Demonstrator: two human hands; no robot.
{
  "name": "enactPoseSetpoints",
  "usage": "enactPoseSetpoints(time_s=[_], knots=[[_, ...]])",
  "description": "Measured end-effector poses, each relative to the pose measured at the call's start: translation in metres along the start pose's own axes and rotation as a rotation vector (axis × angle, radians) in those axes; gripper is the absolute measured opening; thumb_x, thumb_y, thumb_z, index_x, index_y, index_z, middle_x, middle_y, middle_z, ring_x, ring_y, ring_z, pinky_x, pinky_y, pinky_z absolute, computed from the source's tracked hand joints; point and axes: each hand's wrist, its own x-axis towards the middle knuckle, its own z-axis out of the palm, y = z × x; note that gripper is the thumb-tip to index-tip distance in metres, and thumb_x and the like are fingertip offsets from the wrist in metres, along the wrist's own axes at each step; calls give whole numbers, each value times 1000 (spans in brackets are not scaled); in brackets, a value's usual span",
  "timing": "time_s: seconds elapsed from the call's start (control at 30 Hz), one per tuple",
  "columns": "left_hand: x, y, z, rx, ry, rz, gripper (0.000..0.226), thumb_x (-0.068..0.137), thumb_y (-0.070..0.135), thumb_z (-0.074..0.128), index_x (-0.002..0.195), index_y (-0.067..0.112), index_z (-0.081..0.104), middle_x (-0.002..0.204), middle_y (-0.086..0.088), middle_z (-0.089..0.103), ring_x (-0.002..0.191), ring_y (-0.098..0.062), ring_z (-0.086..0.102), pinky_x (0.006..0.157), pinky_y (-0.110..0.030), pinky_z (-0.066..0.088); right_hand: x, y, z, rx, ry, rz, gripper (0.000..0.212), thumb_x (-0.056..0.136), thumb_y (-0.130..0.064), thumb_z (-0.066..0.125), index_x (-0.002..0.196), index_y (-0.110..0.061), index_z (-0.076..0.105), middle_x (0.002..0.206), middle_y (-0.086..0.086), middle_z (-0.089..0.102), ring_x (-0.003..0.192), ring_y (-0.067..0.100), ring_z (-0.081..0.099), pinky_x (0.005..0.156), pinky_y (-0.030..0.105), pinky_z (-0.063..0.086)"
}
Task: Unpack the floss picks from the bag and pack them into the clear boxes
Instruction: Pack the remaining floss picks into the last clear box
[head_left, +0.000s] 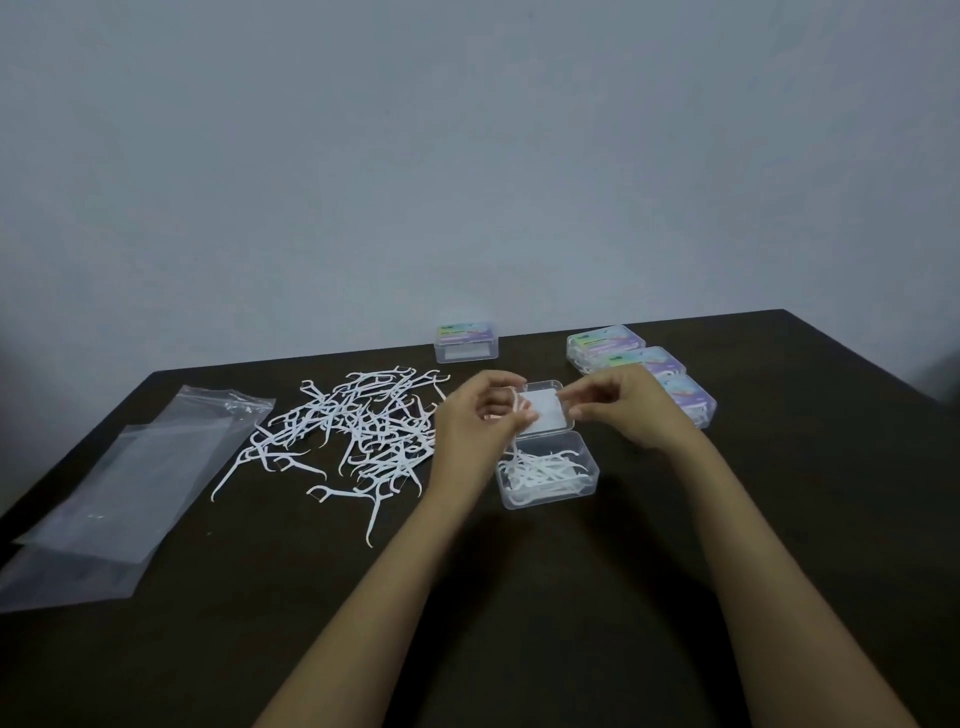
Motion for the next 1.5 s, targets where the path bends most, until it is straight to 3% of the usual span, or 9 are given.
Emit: enactPoseSetpoints(time_s=[0.2, 0.33, 0.4, 0.57, 0.73, 1.07, 1.17, 1.33, 1.5], knots=[[3, 3, 18, 384, -213, 65, 37, 75, 1, 72, 111, 7, 66, 94, -10, 67, 74, -6, 58, 67, -1, 40, 3, 7, -4, -21, -1, 23, 22, 84, 2, 61, 102, -9, 69, 95, 7, 69, 83, 10, 63, 75, 16, 49], [4, 6, 23, 512, -340, 61, 39, 83, 6, 65, 122, 7, 60, 114, -15, 65, 102, -24, 62, 90, -25, 42, 3, 9, -4, -28, -2, 23, 23, 83, 2, 62, 102, -9, 69, 93, 6, 69, 81, 8, 63, 74, 15, 49], [6, 5, 23, 532, -325, 88, 43, 82, 10, 67, 125, 12, 58, 115, -13, 65, 100, -21, 63, 89, -24, 43, 4, 11, -4, -43, 1, 23, 23, 83, 1, 62, 102, -10, 70, 92, 5, 69, 81, 8, 62, 73, 14, 48], [13, 2, 12, 413, -224, 96, 39, 78, 12, 71, 116, 10, 65, 108, -11, 69, 83, -7, 60, 68, -2, 42, 4, 11, 0, -116, 1, 15, 20, 84, -5, 63, 101, -12, 70, 91, 4, 67, 80, 10, 60, 73, 18, 49], [22, -7, -19, 479, -87, 85, 24, 83, 9, 66, 107, 8, 70, 102, -7, 70, 80, -5, 57, 64, 3, 40, -1, -1, 9, -147, -95, -39, 18, 82, -17, 68, 99, -12, 72, 95, 2, 68, 78, 6, 57, 63, 11, 42], [29, -43, -100, 760, 74, -100, 23, 84, 11, 65, 107, 7, 69, 111, -11, 67, 97, -20, 61, 86, -28, 43, -1, -12, 46, -543, -161, -210, 26, 82, -29, 67, 104, -17, 71, 98, 3, 63, 81, 5, 43, 72, 18, 34], [30, -51, -116, 854, 47, -196, 28, 84, 16, 67, 111, 9, 67, 118, -12, 62, 105, -24, 58, 88, -30, 41, -1, -9, 46, -569, -151, -202, 20, 84, -25, 66, 99, -15, 73, 96, 3, 64, 78, 6, 42, 72, 19, 39], [25, -65, -119, 958, -219, -343, 48, 87, 36, 61, 129, 13, 53, 134, -8, 52, 123, -23, 47, 100, -33, 37, -4, -9, 42, -644, -114, -194, 19, 87, -26, 60, 102, -18, 69, 109, 2, 60, 98, 12, 48, 95, 32, 42], [22, -70, -110, 944, -130, -254, 33, 86, 30, 63, 116, 14, 63, 123, -5, 60, 114, -22, 53, 97, -39, 41, -5, -15, 49, -683, -150, -225, 30, 88, -38, 57, 116, -28, 63, 120, 3, 54, 114, 17, 43, 96, 31, 36]])
